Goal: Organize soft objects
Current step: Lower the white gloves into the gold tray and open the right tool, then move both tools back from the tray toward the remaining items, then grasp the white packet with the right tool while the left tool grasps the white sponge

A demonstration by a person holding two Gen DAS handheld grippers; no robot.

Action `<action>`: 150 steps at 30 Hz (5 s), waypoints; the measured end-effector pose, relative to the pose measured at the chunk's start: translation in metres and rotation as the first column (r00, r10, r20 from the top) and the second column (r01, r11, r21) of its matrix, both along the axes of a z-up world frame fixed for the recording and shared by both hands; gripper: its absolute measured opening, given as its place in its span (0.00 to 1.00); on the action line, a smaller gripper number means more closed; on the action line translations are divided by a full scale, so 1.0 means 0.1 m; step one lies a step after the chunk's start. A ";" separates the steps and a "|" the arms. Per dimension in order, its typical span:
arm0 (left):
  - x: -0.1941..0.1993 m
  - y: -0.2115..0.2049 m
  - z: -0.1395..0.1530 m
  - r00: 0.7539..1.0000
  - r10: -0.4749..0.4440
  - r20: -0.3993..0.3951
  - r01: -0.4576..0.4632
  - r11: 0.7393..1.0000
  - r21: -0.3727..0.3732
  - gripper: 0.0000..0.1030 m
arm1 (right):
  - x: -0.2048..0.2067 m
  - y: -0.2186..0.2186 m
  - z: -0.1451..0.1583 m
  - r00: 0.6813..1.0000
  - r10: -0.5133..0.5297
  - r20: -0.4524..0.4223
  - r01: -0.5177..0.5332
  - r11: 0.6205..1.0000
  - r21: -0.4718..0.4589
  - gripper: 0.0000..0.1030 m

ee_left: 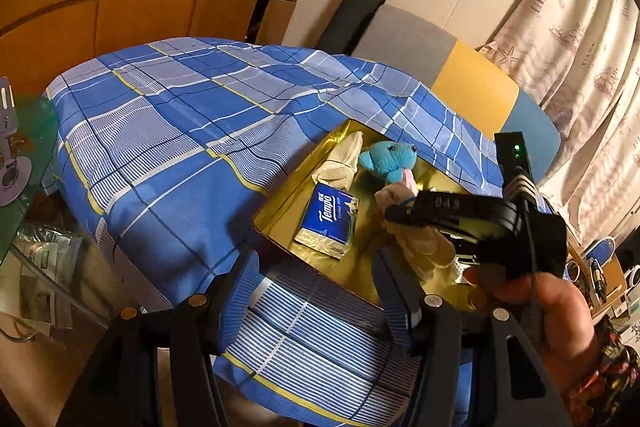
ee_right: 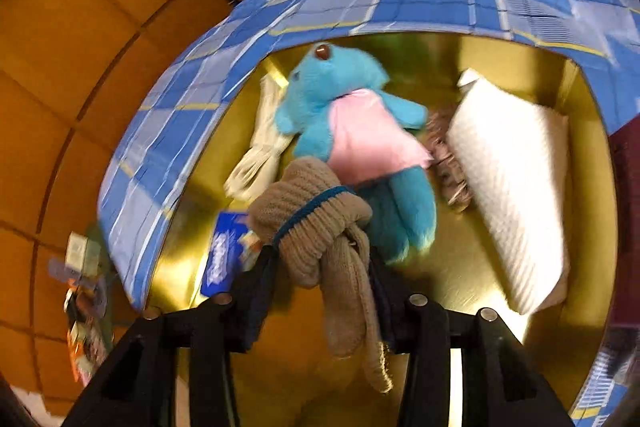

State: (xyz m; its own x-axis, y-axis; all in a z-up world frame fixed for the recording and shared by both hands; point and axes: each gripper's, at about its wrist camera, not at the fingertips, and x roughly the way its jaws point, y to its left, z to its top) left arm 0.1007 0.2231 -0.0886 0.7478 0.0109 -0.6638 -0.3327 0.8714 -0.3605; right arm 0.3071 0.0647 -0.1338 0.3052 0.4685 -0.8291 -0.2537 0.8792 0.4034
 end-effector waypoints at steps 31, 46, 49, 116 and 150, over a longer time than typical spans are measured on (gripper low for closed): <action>0.04 -0.71 -0.08 0.954 -0.298 -0.003 0.298 0.954 -0.009 0.58 | -1.60 -1.18 1.16 0.900 -0.010 0.436 0.023 0.999 -0.025 0.64; -0.11 -1.65 -0.18 0.829 -0.559 -0.035 0.559 0.829 0.001 0.58 | -1.96 -3.19 0.82 0.856 -0.367 0.363 0.406 0.913 -0.036 0.64; -0.12 -1.91 -0.18 0.786 -0.617 -0.048 0.617 0.787 -0.010 0.58 | -1.94 -3.49 0.62 0.851 -0.411 0.328 0.455 0.888 -0.067 0.64; 0.94 -4.89 0.42 0.454 -0.798 -0.396 0.868 0.294 0.401 0.66 | -1.25 -5.23 -0.23 0.894 -0.442 0.075 0.447 0.892 -0.065 0.65; 1.75 -5.76 -0.63 0.215 -0.523 -0.825 0.975 0.074 0.208 0.39 | -1.18 -5.32 -0.21 0.890 -0.455 -0.007 0.455 0.889 0.049 0.65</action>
